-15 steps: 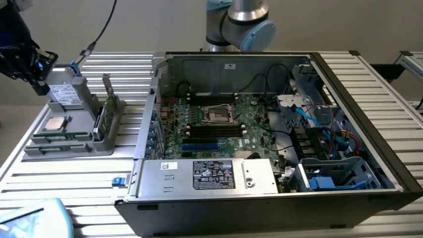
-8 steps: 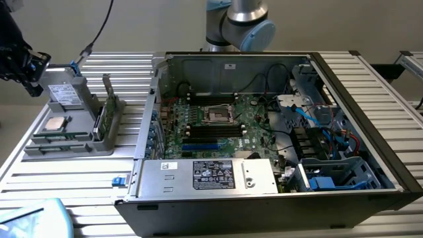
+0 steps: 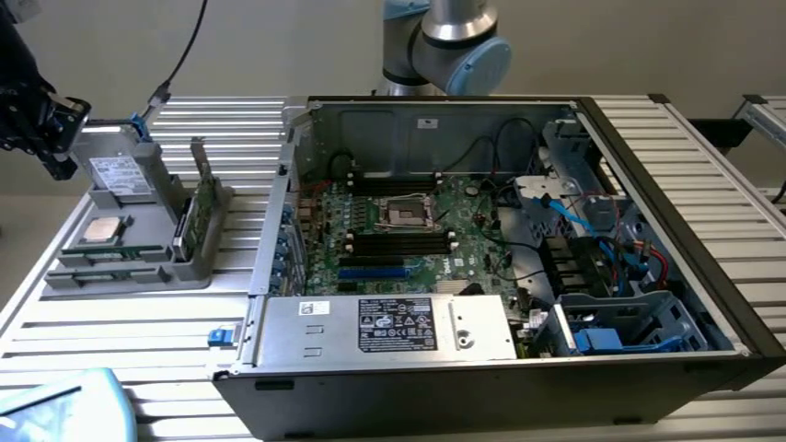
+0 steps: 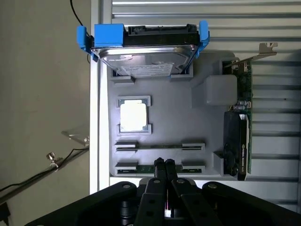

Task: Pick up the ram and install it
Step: 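Pick up the ram and move it above insertion slot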

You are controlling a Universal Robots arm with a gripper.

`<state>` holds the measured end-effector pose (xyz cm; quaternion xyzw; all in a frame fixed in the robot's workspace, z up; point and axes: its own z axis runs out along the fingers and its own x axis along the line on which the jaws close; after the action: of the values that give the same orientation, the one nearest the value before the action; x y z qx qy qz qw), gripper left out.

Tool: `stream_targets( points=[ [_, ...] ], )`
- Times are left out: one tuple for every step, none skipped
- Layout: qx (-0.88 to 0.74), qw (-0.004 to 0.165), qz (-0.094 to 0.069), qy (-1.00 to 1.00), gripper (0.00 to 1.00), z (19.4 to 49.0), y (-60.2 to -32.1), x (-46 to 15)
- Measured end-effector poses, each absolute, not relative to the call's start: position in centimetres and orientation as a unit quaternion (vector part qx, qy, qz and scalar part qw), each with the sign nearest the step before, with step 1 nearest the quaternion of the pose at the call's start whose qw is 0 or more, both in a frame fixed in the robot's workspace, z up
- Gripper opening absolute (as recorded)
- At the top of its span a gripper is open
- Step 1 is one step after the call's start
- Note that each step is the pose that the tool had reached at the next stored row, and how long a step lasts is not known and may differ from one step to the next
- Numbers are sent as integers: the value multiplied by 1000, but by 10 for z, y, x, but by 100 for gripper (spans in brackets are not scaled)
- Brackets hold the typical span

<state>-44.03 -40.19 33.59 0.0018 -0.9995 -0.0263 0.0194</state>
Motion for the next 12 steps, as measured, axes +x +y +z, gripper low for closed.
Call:
stream_targets(
  points=[
    [2,19,-26,-999,10,336,-402,-440],
    [2,19,-26,-999,10,336,-402,-440],
    [2,19,-26,-999,10,336,-402,-440],
    [2,19,-26,-999,10,336,-402,-440],
    [2,19,-26,-999,10,336,-402,-440],
    [2,19,-26,-999,10,336,-402,-440],
    [2,19,-26,-999,10,336,-402,-440],
    [2,19,-26,-999,10,336,-402,-440],
    [3,19,-26,-999,10,336,-402,-440],
    [11,20,-26,-999,10,335,-402,-440],
    [20,20,-26,-999,10,335,-402,-440],
    [29,20,-26,-999,10,335,-402,-440]
  ],
)
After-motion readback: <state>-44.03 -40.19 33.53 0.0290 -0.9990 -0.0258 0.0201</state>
